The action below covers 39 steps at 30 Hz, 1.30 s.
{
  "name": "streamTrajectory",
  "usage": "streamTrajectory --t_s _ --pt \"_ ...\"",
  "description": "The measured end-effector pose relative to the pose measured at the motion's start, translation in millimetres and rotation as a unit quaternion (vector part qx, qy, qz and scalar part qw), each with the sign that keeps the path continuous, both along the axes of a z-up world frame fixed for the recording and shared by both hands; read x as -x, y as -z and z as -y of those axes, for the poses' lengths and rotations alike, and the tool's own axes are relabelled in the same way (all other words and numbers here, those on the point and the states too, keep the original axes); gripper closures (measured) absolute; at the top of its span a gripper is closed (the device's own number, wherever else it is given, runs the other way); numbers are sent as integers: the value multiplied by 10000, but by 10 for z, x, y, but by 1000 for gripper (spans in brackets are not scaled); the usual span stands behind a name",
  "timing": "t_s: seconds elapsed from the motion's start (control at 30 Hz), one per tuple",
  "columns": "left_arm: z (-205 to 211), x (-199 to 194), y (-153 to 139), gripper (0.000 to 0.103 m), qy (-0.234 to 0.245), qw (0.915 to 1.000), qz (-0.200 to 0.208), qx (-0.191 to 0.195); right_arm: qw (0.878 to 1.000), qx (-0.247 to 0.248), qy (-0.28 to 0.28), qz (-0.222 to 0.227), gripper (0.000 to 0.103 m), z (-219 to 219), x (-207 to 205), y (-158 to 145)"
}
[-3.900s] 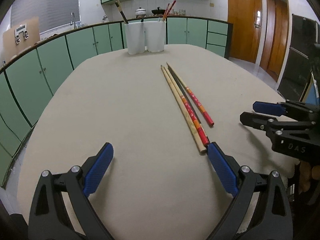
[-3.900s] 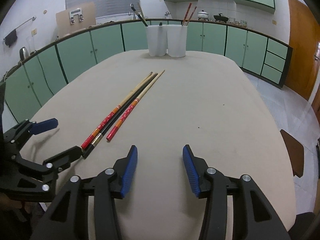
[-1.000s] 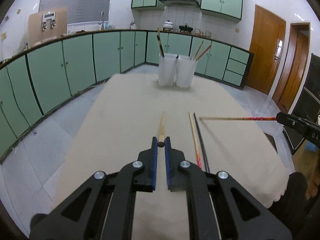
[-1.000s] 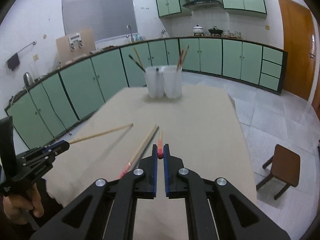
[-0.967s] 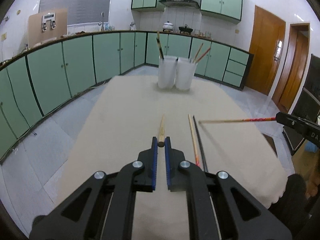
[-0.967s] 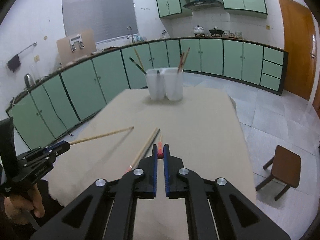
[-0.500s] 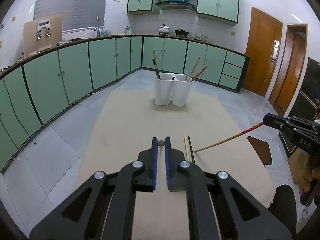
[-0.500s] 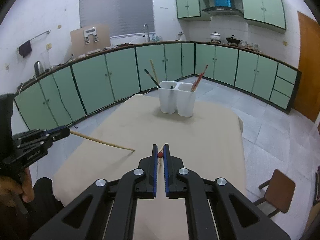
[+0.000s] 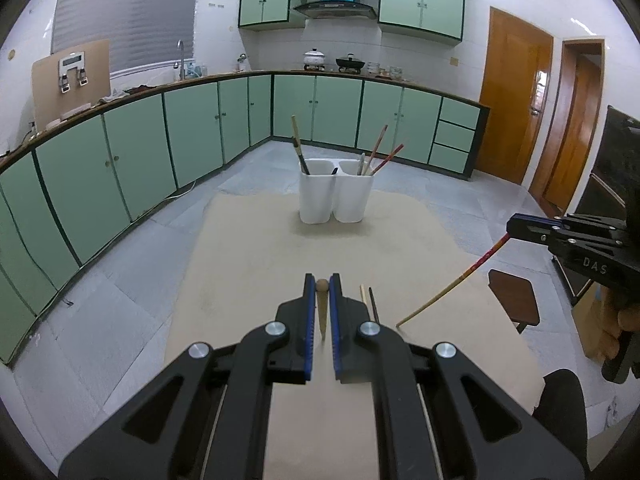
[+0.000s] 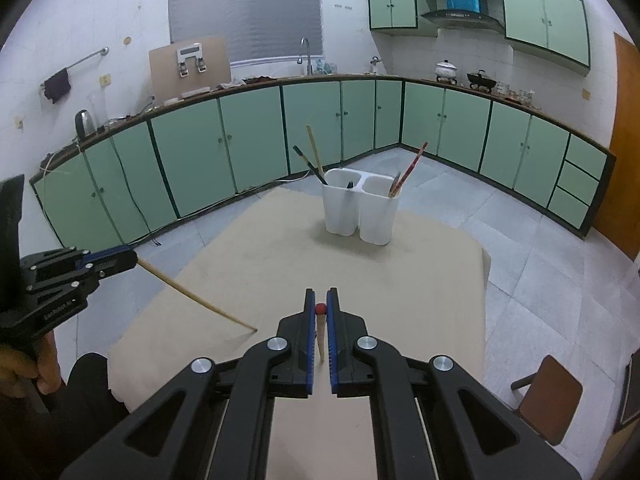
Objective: Organize utensils
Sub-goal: 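Carry both chopsticks to the white holder and lower them into it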
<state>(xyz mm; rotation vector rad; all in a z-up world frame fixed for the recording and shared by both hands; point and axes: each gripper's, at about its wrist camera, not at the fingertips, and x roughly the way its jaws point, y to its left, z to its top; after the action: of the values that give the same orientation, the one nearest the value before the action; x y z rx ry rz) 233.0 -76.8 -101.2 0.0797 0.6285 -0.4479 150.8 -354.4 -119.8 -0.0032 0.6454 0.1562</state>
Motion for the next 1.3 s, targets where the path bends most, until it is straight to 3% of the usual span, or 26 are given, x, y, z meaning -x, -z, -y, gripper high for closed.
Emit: streamTrajectory --t_s 0.37,0.9,1.3 --pt "111 -383 -352 97 362 9991 -220 61 9994 129 -182 -269 98 57 -265 -310" --pt "331 -984 -1087 97 470 9988 161 44 9994 222 -166 -210 98 266 -812 -1119" --pt "743 -1763 -1597 97 266 9979 503 300 9999 -11 115 -3 98 485 -1631 -1661"
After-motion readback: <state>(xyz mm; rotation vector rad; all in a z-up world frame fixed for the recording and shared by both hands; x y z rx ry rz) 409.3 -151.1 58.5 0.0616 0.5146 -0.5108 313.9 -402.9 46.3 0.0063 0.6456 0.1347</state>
